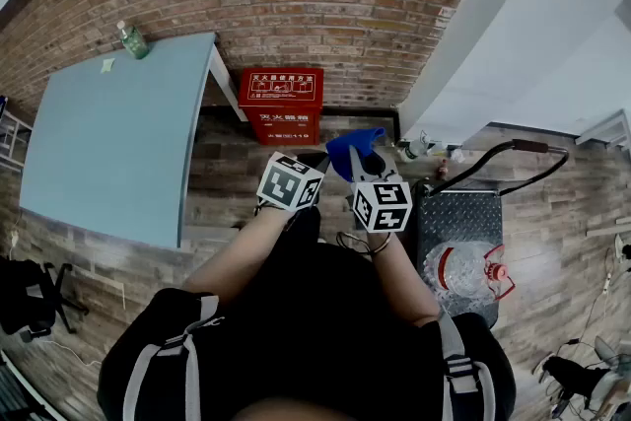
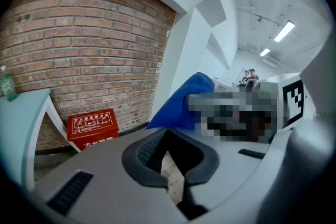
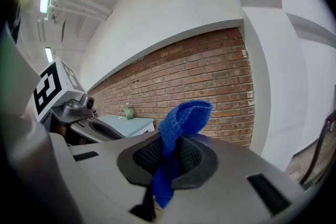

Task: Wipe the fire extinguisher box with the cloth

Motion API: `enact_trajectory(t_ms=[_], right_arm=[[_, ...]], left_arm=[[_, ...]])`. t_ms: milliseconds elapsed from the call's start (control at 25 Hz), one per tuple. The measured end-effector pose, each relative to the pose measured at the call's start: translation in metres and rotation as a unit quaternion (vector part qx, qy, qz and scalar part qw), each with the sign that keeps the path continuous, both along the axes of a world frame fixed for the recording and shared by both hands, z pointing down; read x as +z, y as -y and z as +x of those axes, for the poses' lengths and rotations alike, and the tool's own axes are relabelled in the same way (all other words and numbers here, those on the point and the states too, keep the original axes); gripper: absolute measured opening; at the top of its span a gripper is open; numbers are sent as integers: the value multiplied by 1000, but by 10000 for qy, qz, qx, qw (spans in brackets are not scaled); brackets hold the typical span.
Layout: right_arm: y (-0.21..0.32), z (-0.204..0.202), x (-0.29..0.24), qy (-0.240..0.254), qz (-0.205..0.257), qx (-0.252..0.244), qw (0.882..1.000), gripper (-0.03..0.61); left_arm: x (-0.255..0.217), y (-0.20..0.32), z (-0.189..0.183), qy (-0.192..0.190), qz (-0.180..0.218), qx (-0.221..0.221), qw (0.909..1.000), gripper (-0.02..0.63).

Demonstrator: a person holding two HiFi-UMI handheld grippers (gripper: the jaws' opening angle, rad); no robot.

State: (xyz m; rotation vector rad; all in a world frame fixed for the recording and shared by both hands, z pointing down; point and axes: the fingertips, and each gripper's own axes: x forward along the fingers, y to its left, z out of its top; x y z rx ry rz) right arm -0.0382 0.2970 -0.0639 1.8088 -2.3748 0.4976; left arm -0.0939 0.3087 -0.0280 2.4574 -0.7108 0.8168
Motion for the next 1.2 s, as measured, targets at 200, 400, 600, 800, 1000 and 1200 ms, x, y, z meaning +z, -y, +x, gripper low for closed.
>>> enact_trajectory(t_ms=[200,400,600,800,1000,1200], right_arm=[[5,17,3,26,-4,184,9998,41],[2,48,16,56,-187,439,9988,41],[10,100,32,111,-448,806,9957,41],[42,149,39,25,-598,975,9934,41],[98,179,30,-187,-630,744,9951,41],[161,172,26,-154,-684,256,9972,41]], left_arm=[[0,12,15,-9,57,111,9999,-2],[25,18,40,226,-17,525,9984,-2],[50,38,81,254,-164,710,9970,-2],[62,81,116,228,-309,695,9968,-2],[58,131,144,32,-402,459,9981,-2],[60,187,155,-205,-497,305,9981,-2]])
